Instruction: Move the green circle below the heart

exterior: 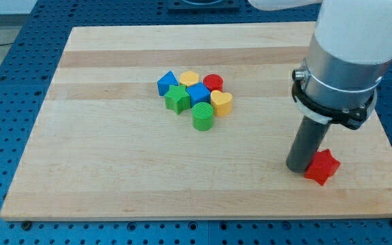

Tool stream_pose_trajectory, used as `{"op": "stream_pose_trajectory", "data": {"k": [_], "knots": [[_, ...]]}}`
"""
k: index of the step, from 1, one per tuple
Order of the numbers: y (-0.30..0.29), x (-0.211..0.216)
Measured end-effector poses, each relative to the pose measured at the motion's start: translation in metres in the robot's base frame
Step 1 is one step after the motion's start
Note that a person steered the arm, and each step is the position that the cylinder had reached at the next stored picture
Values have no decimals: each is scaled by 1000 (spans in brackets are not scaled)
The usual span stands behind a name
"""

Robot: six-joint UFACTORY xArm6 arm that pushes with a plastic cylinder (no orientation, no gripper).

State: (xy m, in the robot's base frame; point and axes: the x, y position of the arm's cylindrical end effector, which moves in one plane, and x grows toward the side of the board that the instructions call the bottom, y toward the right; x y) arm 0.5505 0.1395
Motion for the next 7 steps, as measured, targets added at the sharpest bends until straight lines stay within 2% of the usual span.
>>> {"op": "stream_pose_trajectory", "data": {"k": [2,5,6,7], "knots": [[-28,-31],[-171,-27],[-207,-47],[-209,-83]]}}
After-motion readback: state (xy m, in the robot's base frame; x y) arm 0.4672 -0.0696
